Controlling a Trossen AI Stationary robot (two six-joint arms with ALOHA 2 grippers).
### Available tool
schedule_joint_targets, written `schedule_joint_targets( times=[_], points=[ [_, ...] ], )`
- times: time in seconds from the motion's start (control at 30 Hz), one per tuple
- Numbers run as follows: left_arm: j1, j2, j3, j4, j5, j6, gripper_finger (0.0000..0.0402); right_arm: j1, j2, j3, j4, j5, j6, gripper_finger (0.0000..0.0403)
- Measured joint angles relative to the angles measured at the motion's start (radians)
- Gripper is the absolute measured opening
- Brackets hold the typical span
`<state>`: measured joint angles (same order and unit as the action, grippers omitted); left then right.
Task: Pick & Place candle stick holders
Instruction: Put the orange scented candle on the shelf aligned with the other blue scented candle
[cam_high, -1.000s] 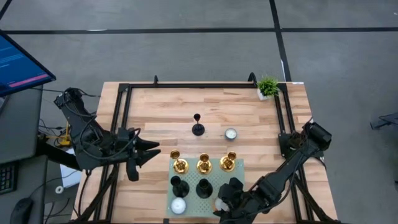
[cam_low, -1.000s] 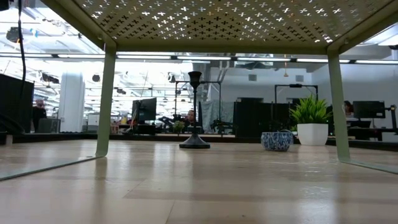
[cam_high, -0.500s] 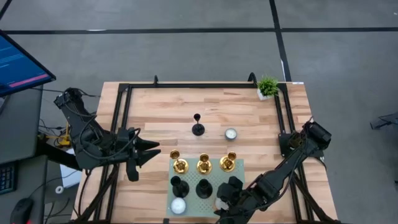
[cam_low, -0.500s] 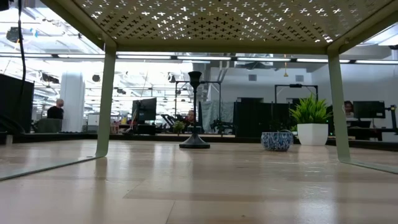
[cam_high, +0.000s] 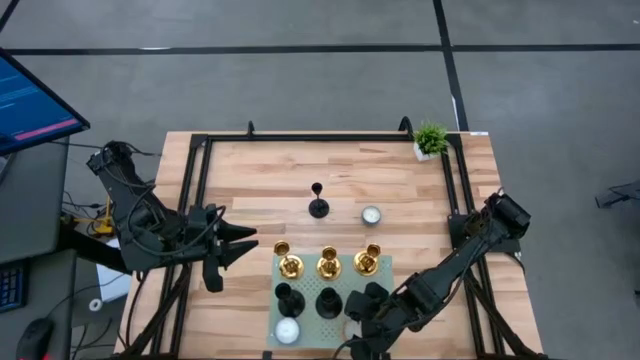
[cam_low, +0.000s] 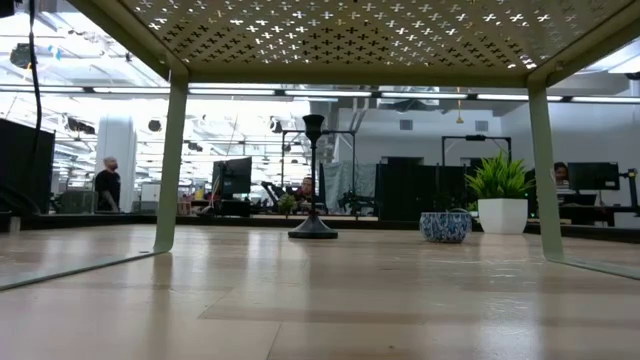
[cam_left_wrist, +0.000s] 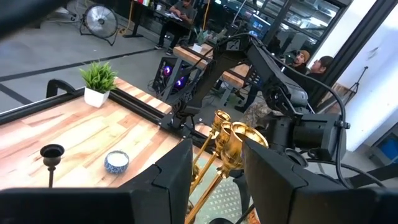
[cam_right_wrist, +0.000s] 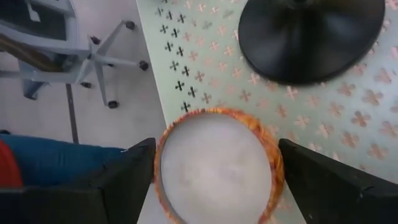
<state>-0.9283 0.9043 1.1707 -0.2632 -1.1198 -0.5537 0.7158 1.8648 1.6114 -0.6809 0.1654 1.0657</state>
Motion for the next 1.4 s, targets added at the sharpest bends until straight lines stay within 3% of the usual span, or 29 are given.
schedule_joint_targets(
  times=[0.3, 0.57, 0.9, 1.07, 1.3, 1.4],
  points=[
    [0.0, 0.0, 0.0, 0.002, 0.0, 0.0, 0.0139, -0.006, 0.001, 0.079, -0.19, 0.012, 0.0, 0.0322],
    [0.0, 0.0, 0.0, 0.002, 0.0, 0.0, 0.0139, 0.022, 0.001, 0.139, -0.193, 0.013, 0.001, 0.0322],
    [0.0, 0.0, 0.0, 0.003, 0.0, 0.0, 0.0139, 0.166, -0.001, 0.237, -0.432, 0.287, 0.142, 0.0315],
    [0.0, 0.0, 0.0, 0.003, 0.0, 0.0, 0.0139, 0.287, 0.002, 0.205, -0.454, 0.54, 0.241, 0.024],
    [0.0, 0.0, 0.0, 0.003, 0.0, 0.0, 0.0132, 0.297, 0.007, 0.063, -0.427, 0.701, 0.362, 0.0024],
    [0.0, 0.0, 0.0, 0.003, 0.0, 0.0, 0.0125, 0.272, 0.007, 0.018, -0.366, 0.701, 0.351, 0.0019]
  ],
)
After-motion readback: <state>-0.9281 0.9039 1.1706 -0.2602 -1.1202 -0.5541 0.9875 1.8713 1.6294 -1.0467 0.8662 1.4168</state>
